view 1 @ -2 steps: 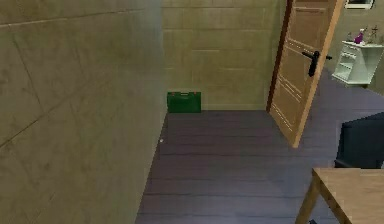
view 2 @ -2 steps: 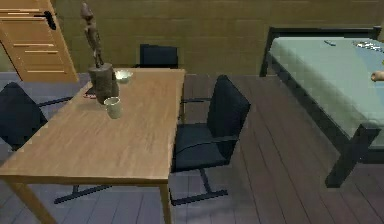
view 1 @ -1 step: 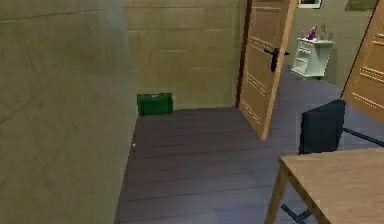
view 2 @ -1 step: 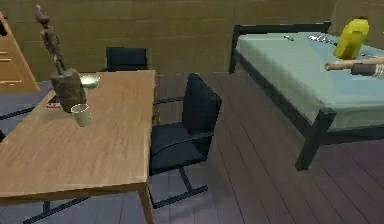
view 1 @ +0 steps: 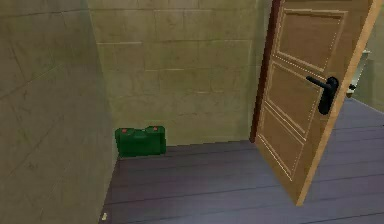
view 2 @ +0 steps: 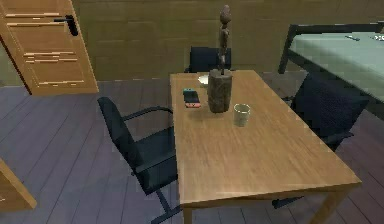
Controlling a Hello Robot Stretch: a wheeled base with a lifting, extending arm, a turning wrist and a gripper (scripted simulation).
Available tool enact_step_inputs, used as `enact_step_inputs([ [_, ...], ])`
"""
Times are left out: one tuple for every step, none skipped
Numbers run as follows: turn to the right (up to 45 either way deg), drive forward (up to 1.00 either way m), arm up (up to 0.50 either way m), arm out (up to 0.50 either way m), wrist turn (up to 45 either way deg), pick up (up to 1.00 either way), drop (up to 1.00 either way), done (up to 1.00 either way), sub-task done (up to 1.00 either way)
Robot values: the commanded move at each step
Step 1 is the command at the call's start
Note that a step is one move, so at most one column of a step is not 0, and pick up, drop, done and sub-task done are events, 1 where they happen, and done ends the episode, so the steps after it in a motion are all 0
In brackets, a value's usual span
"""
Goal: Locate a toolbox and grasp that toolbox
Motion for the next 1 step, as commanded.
enact_step_inputs([
  [15.0,0.0,0.0,0.0,0.0,0.0,0.0,0.0,0.0],
])
